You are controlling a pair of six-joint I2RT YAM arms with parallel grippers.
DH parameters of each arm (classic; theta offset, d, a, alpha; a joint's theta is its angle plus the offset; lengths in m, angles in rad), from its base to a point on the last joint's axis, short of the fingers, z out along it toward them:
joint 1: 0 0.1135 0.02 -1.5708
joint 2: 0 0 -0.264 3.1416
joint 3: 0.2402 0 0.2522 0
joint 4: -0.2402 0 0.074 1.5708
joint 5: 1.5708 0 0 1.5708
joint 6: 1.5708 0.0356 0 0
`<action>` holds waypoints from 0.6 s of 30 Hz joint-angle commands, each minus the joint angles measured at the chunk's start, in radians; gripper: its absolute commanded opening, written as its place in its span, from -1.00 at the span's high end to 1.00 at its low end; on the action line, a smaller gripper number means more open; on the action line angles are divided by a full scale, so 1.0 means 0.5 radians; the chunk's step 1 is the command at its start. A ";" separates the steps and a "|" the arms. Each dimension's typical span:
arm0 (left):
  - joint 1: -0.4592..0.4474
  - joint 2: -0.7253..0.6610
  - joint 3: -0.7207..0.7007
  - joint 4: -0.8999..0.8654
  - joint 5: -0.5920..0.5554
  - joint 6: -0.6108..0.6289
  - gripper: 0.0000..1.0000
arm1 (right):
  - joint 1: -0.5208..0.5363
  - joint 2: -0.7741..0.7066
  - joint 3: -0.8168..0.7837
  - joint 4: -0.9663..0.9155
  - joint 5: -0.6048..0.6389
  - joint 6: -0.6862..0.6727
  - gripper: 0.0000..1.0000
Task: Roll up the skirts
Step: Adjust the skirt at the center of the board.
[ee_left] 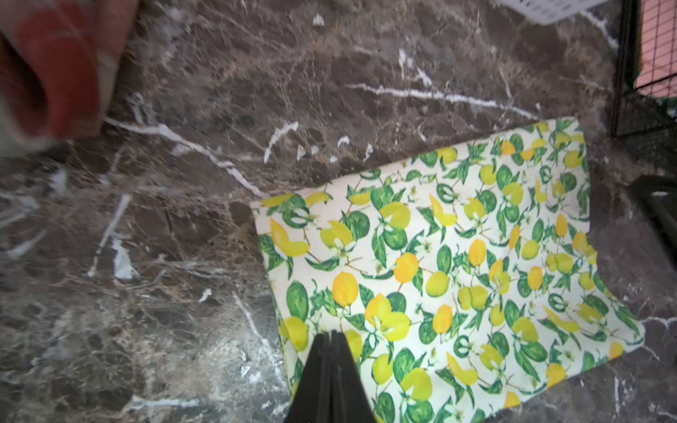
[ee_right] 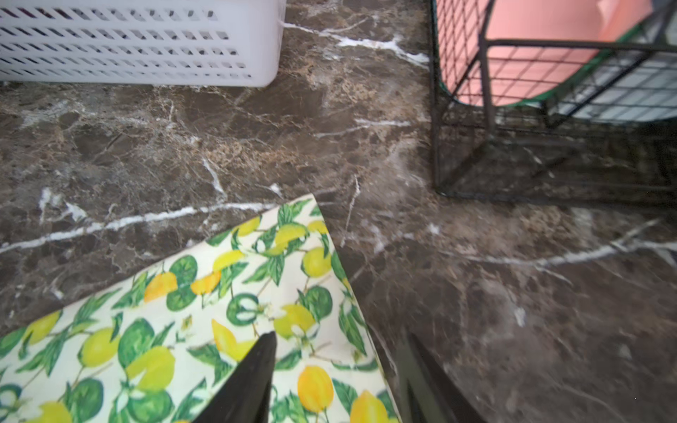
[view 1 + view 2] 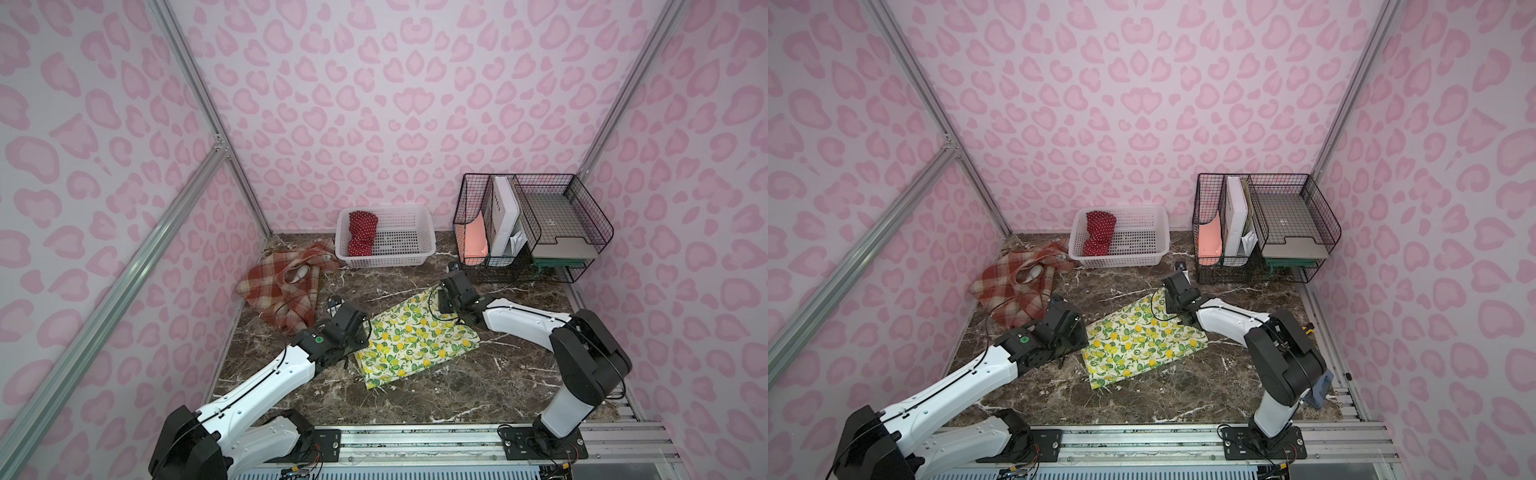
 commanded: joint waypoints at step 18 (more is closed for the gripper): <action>-0.026 0.409 -0.417 0.272 -0.036 -0.176 1.00 | -0.037 -0.188 -0.865 0.165 -0.436 0.284 1.00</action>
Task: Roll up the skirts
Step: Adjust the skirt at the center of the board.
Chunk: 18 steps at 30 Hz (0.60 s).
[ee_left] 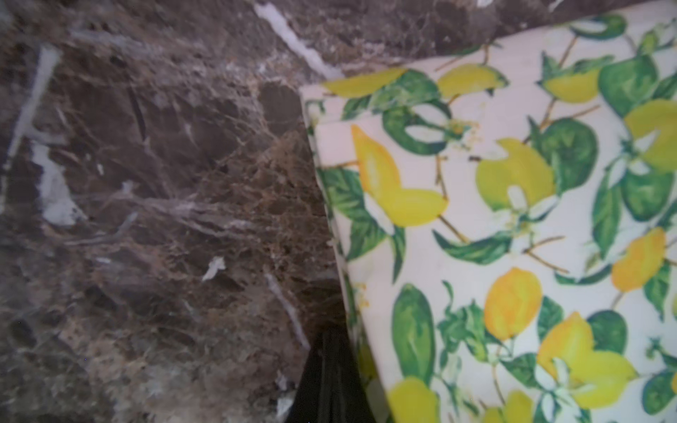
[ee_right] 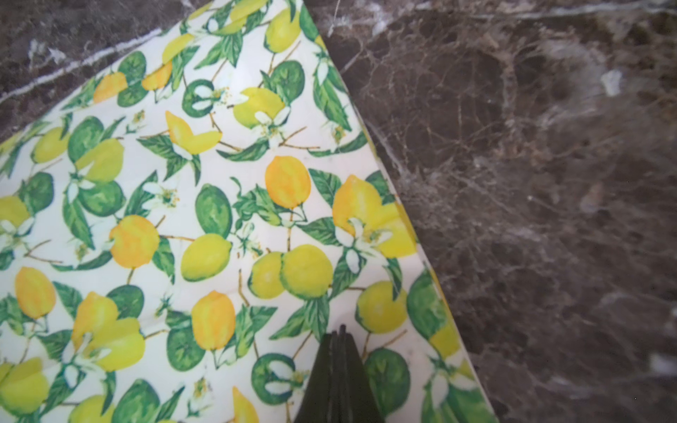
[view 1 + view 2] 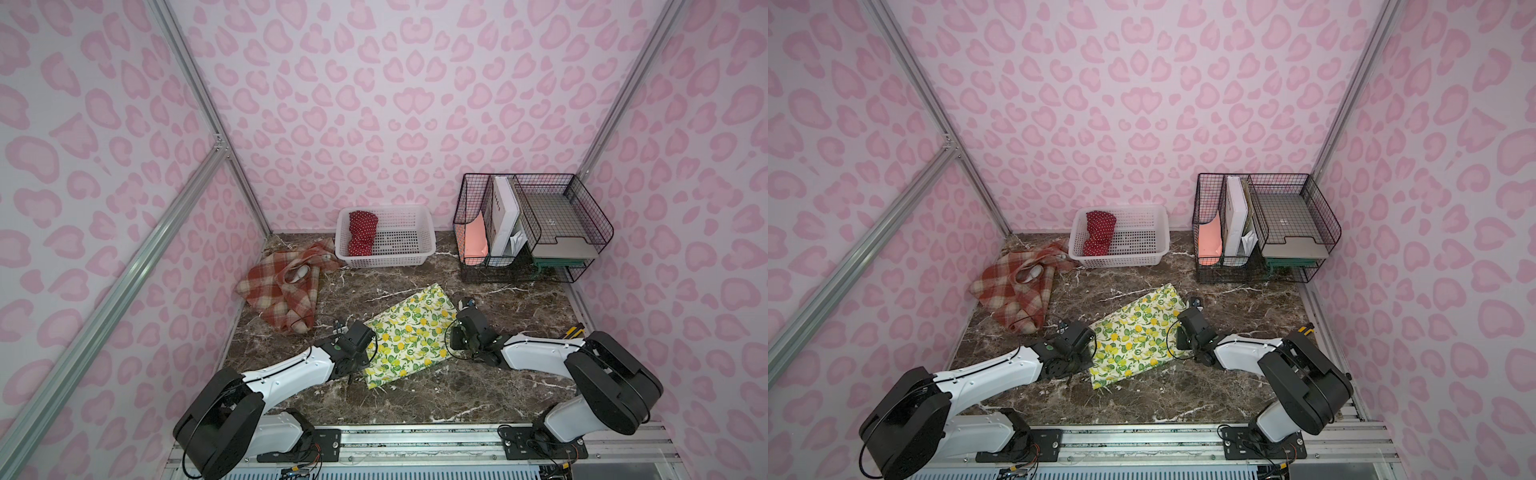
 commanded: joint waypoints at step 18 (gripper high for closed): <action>0.397 -0.174 0.207 -0.060 -0.012 0.231 0.45 | -0.212 0.361 0.544 -0.479 -0.103 -0.201 0.97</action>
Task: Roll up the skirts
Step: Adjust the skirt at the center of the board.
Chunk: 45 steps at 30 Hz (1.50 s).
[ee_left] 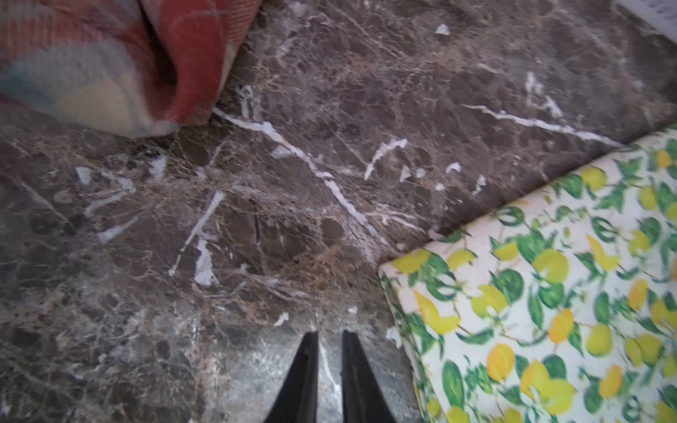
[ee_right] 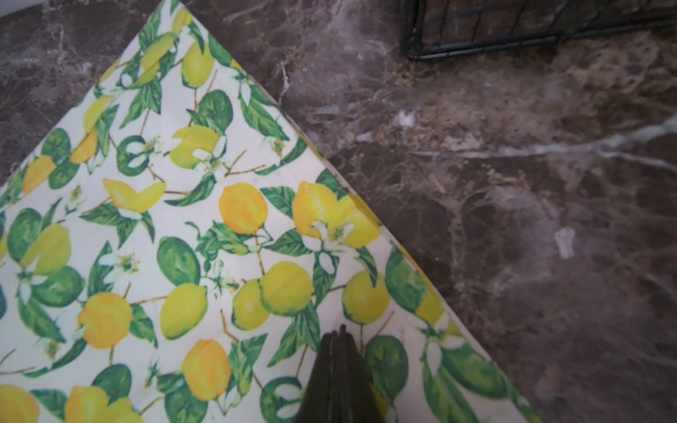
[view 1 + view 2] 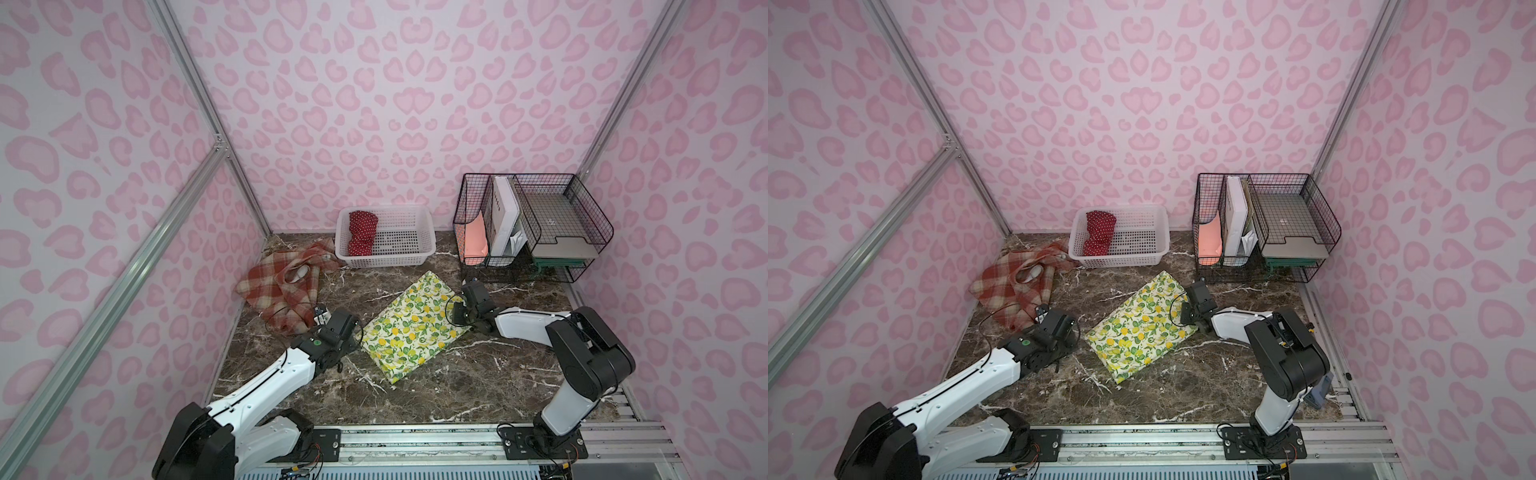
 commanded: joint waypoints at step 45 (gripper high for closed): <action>0.190 0.192 -0.333 0.344 1.091 0.302 -0.11 | 0.110 0.632 0.501 -0.327 -0.105 -0.396 0.98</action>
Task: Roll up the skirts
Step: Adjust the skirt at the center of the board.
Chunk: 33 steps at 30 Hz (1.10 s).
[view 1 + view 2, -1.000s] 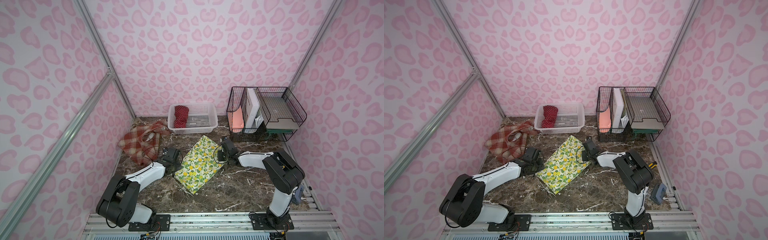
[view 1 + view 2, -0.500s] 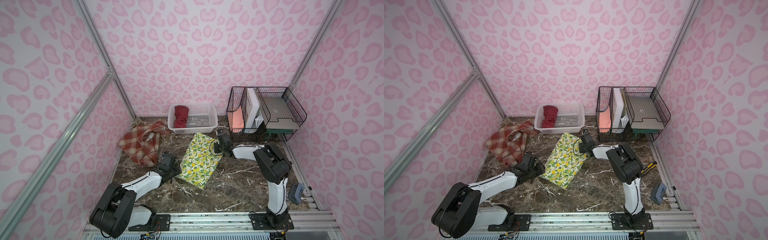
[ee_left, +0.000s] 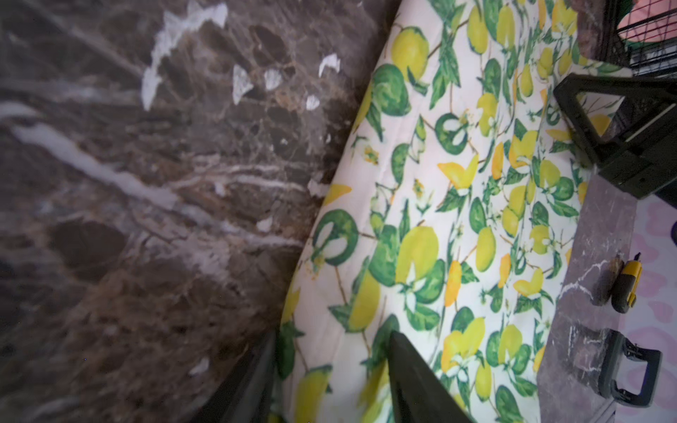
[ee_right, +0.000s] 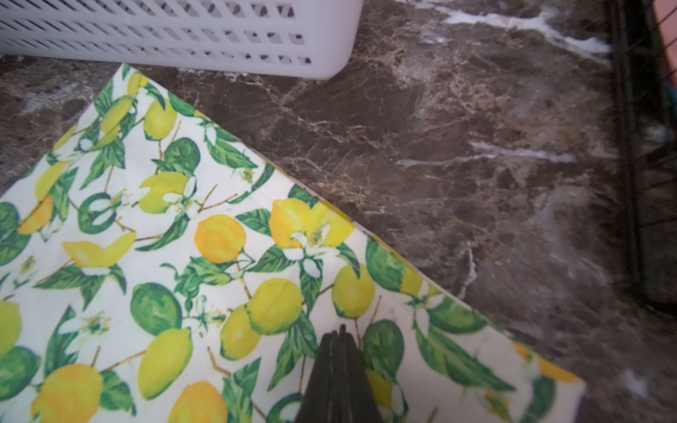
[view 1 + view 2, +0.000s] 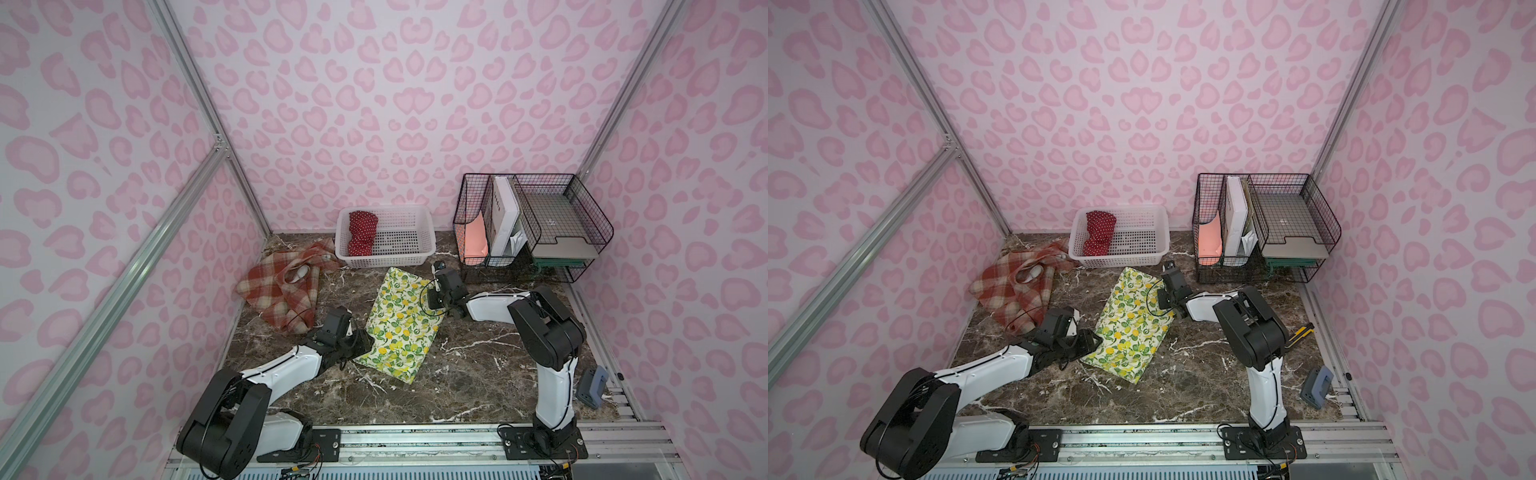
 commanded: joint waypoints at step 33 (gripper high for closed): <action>-0.303 -0.024 -0.110 -0.679 0.008 -0.199 -0.11 | 0.010 0.037 -0.018 -0.617 -0.108 -0.033 0.96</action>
